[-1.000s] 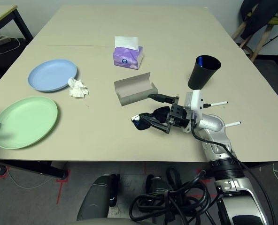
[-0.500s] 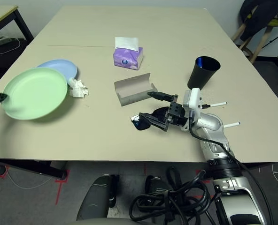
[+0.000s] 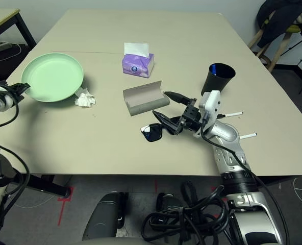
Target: Organize and tidy the items on the table.
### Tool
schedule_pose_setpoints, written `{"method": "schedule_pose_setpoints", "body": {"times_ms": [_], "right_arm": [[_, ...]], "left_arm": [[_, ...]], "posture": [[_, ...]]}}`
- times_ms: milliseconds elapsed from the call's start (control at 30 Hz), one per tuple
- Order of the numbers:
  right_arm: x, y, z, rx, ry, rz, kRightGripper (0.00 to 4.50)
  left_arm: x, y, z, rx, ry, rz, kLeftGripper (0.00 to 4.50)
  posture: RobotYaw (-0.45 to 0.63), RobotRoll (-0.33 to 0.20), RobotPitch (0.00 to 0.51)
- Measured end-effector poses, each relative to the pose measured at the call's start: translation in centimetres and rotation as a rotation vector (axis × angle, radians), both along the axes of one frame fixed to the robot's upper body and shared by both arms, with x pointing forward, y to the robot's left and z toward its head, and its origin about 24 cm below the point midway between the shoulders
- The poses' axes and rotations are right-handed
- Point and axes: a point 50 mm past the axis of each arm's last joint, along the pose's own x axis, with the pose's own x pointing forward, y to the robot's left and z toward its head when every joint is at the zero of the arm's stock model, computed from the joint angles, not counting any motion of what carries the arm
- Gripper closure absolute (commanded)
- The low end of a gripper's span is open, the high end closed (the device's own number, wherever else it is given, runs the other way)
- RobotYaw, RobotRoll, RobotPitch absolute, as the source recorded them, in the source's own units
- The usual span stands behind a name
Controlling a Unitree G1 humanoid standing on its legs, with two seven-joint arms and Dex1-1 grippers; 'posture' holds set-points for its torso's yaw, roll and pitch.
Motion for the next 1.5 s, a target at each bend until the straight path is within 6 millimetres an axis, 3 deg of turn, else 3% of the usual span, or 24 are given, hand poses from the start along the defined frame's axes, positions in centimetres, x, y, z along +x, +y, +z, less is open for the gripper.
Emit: {"method": "schedule_pose_setpoints", "body": {"times_ms": [200,433,567,733,867,967,1067,1267,1500], "right_arm": [[0.2,0.3,0.1,0.022,0.018,-0.044,0.00],[0.0,0.5,0.1,0.035,0.027,-0.049,0.00],[-0.2,0.6,0.0,0.038,0.028,-0.046,0.00],[-0.4,0.6,0.1,0.038,0.023,-0.044,0.00],[-0.4,0.6,0.1,0.039,0.024,-0.044,0.00],[-0.4,0.6,0.0,0.040,0.026,-0.043,0.00],[-0.4,0.7,0.0,0.042,0.031,-0.042,0.00],[-0.4,0.8,0.1,0.041,0.033,-0.040,0.00],[-0.4,0.8,0.3,0.040,0.027,-0.038,0.00]], "left_arm": [[1.2,-0.7,0.0,0.007,-0.020,0.081,4.47],[1.6,-0.9,-1.3,0.008,0.026,0.125,4.47],[1.8,-0.8,-1.1,0.046,0.029,0.157,3.52],[1.9,-0.7,-0.7,0.091,0.008,0.167,1.56],[2.0,-1.5,0.2,0.224,-0.069,0.070,0.02],[2.0,-2.9,1.2,0.379,-0.189,-0.134,0.02],[1.4,-5.9,1.4,0.441,-0.310,-0.460,0.02],[-0.3,-10.4,-1.1,0.550,-0.285,-0.945,0.02],[-0.2,-10.2,-2.9,0.652,-0.146,-1.044,0.02]], "posture": [[0.17,0.000,0.088],[0.17,0.000,0.088],[0.16,0.000,0.089],[0.16,0.000,0.088],[0.17,0.000,0.086],[0.17,0.000,0.088],[0.17,0.000,0.090],[0.16,0.000,0.090],[0.14,0.000,0.094]]}}
